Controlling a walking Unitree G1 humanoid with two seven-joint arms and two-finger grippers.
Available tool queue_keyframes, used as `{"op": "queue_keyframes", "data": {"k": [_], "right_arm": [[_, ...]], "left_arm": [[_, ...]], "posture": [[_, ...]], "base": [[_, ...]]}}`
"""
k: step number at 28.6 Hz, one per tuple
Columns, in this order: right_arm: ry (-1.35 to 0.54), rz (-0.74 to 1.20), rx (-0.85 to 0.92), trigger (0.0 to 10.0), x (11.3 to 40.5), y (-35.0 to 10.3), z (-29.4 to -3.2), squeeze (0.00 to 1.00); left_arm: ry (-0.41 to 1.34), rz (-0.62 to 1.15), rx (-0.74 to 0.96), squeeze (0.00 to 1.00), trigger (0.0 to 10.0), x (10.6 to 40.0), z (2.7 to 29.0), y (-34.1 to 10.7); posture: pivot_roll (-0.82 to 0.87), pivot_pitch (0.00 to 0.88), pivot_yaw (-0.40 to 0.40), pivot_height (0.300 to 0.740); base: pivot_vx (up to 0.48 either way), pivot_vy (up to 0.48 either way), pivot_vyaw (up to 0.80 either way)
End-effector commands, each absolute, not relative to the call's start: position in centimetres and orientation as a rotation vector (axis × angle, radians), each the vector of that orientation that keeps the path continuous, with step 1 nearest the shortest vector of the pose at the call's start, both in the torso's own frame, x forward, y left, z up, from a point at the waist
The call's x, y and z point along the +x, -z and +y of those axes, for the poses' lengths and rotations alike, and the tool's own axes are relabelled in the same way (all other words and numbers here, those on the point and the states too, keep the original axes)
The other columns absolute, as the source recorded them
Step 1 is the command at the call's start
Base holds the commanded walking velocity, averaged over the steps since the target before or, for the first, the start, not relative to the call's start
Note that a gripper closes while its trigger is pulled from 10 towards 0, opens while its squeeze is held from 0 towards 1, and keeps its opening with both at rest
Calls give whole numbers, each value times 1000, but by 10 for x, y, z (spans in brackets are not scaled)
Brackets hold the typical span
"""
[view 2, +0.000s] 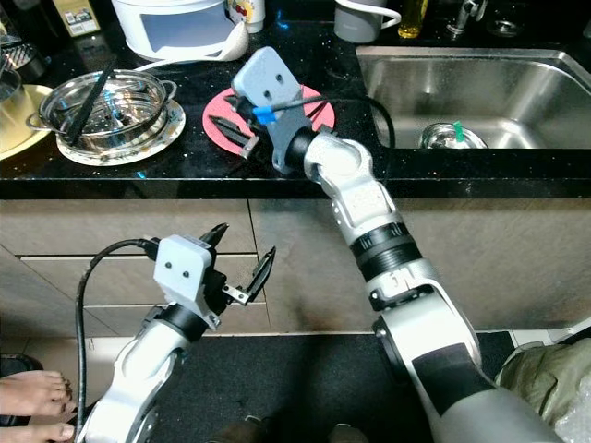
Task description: Kitchen organization
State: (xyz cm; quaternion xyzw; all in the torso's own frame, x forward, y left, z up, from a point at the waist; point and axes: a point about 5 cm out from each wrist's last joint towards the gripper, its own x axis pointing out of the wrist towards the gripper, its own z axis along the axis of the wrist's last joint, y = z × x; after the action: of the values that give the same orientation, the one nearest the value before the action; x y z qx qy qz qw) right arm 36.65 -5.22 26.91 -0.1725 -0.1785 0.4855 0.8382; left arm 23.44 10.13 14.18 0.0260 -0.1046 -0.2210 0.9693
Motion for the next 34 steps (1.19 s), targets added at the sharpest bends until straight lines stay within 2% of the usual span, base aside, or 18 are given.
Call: {"op": "queue_keyframes", "data": {"k": [1,4,5,8,9,10,11,12,14,15,16,17,18,34], "right_arm": [[-1097,-403,-428,10000,360,-265,-51,0],[-1100,-377,-599,10000,361,-252,-55,0],[-1037,-357,-737,10000,366,-243,-56,0],[-981,-351,-818,10000,371,-237,-56,0],[-966,-349,-844,10000,372,-235,-55,204],[-937,-354,-884,10000,374,-234,-55,620],[-913,-361,-905,10000,375,-235,-55,620],[-916,-357,-907,10000,376,-235,-55,953],[-922,-354,-905,10000,376,-234,-55,953],[-910,-363,-920,10000,376,-235,-55,984],[-889,-375,-935,10000,378,-236,-56,914],[-859,-387,-962,10000,380,-237,-57,690],[-835,-397,-1002,10000,382,-237,-58,0],[-830,-411,-1157,10000,384,-227,-62,0]], "left_arm": [[449,-190,55,0,10000,232,100,-138],[451,-188,54,0,10000,232,100,-138],[453,-187,53,0,10000,232,100,-138],[454,-186,51,0,10000,232,100,-138],[453,-186,51,0,10000,232,101,-138],[449,-188,50,0,10000,231,101,-139],[444,-190,51,0,10000,231,102,-139],[425,-193,51,0,10000,230,104,-140],[410,-195,51,0,10000,230,105,-140],[383,-197,47,0,10000,230,108,-141],[364,-197,44,0,10000,229,109,-141],[348,-196,48,0,10000,229,110,-141],[317,-194,49,0,10000,229,113,-141],[278,-190,59,0,10000,229,115,-142]], "posture": [[68,93,-78,740],[67,96,-77,740],[66,97,-75,740],[65,102,-75,740],[65,102,-75,740],[70,107,-74,740],[70,107,-74,740],[73,109,-74,740],[73,109,-74,740],[77,112,-76,740],[79,114,-79,740],[79,114,-79,740],[80,114,-79,740],[84,118,-81,740]], "base": [[0,0,0],[0,0,0],[0,0,0],[0,0,0],[0,0,0],[0,0,0],[0,0,0],[0,0,0],[0,0,0],[0,0,0],[0,0,0],[0,0,0],[0,0,0],[0,0,0]]}}
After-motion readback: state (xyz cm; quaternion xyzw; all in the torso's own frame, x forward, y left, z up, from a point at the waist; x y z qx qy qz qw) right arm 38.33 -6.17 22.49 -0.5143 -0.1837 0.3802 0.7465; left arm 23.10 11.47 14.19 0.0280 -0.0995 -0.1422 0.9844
